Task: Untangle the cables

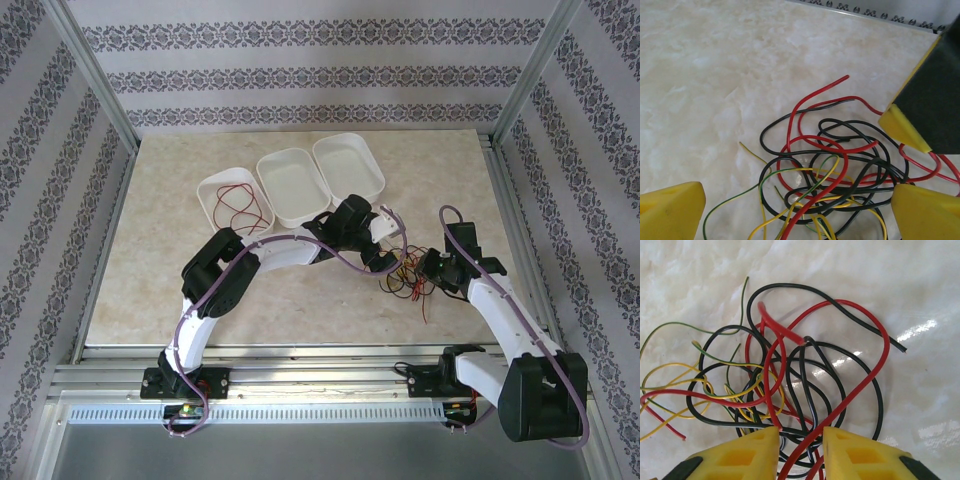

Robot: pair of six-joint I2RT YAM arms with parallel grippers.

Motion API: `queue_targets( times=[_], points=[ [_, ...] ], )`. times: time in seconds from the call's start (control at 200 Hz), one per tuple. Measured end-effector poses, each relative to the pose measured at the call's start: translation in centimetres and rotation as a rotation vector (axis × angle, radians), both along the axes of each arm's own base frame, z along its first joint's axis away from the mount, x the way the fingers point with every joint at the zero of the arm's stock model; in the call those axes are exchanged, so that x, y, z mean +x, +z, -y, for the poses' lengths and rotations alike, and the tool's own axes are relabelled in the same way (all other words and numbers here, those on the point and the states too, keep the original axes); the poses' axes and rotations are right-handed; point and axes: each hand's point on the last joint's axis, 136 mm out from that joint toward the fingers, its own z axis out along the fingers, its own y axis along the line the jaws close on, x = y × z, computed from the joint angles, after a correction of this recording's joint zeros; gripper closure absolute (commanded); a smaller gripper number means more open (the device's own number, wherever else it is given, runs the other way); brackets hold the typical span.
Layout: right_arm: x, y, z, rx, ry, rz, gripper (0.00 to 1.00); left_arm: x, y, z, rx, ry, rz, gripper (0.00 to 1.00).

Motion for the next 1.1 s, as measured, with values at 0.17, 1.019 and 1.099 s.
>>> queue_targets(
  times=[0.17, 1.019, 1.099],
  points=[
    [0.3, 0.3, -0.7, 0.035, 0.016, 0.016, 1.0, -0.8, -0.5, 0.0, -0.022, -0.026, -0.014, 0.17],
    [1.8, 6.9, -2.1, 0.146, 0.012, 0.187, 1.0, -7.5, 2.1, 3.7, -0.11, -0.116, 0.067, 0.3],
    [1.8, 6.9, -2.0, 0.148, 0.005, 0.185, 1.0, -7.9, 2.3, 4.4, -0.128, -0.114, 0.062, 0.33]
  ],
)
